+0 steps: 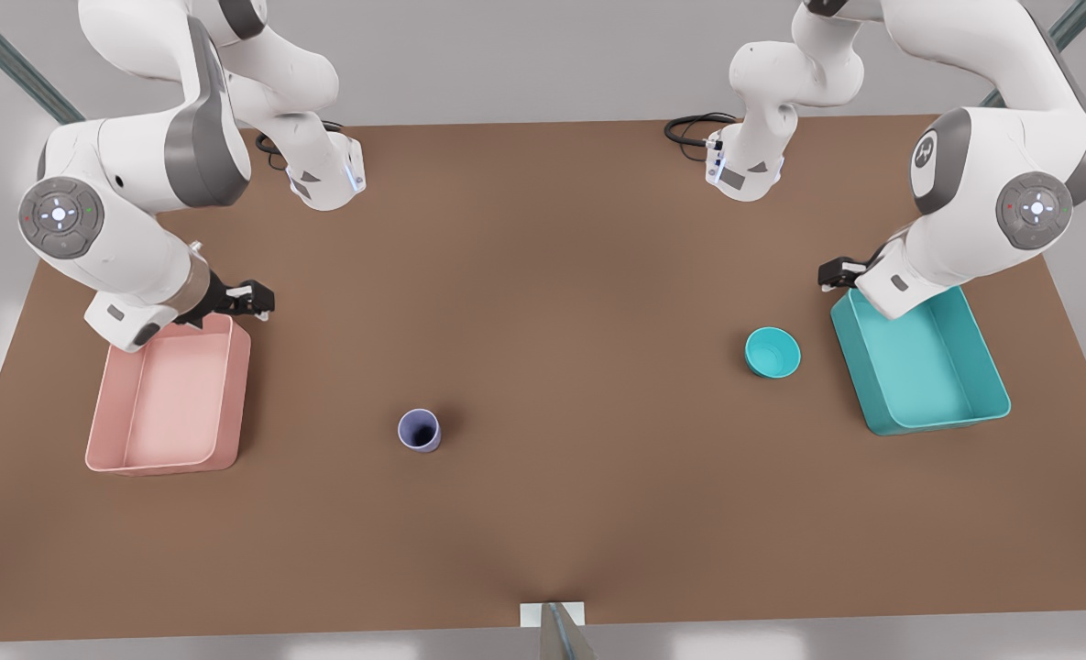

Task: Put the bowls and cups in different boxes

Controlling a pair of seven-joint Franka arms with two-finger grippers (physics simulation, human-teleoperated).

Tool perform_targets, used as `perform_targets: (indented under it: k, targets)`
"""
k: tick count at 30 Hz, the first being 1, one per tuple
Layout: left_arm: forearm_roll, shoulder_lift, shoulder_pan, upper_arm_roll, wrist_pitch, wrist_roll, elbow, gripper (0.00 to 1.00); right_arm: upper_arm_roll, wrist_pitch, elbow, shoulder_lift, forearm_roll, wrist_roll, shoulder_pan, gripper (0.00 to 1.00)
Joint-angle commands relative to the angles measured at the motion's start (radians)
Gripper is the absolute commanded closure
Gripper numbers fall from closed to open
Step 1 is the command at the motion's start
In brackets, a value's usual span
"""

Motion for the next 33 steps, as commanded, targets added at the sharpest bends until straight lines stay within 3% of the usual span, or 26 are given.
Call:
perform_targets:
  k: [1,3,5,7,11,17,26,28,33]
  targets:
    - [0.000,0.000,0.000,0.000,0.002,-0.006,0.000,0.00,0.000,0.010,0.001,0.003,0.004,0.004,0.000,0.00]
    - [0.043,0.032,-0.081,-0.032,0.041,-0.014,-0.052,0.00,0.017,0.030,0.021,0.066,0.007,0.010,0.021,0.00]
    - [0.100,0.115,-0.172,-0.052,0.421,-0.077,-0.280,0.00,0.023,0.117,0.031,0.156,-0.008,0.014,0.123,0.00]
    - [0.164,0.192,-0.150,-0.052,0.774,-0.074,-0.417,0.00,0.022,0.281,0.027,0.293,0.010,0.022,0.132,0.00]
    - [0.181,0.247,-0.139,-0.046,0.954,-0.077,-0.539,0.00,0.023,0.405,0.122,0.441,0.033,0.224,0.141,0.00]
    - [0.186,0.276,-0.103,-0.037,0.951,-0.082,-0.593,0.00,0.016,0.481,0.214,0.573,0.033,0.264,0.183,0.00]
    - [0.189,0.241,-0.106,-0.035,0.888,-0.263,-0.678,0.00,0.014,0.493,0.073,0.572,0.027,0.263,0.166,0.00]
    - [0.193,0.195,-0.106,-0.035,0.890,-0.276,-0.714,0.00,0.016,0.504,0.051,0.573,0.035,0.266,0.170,0.00]
    - [0.207,0.222,-0.101,-0.035,0.957,-0.280,-0.721,0.00,0.016,0.554,0.034,0.593,0.038,0.266,0.169,0.00]
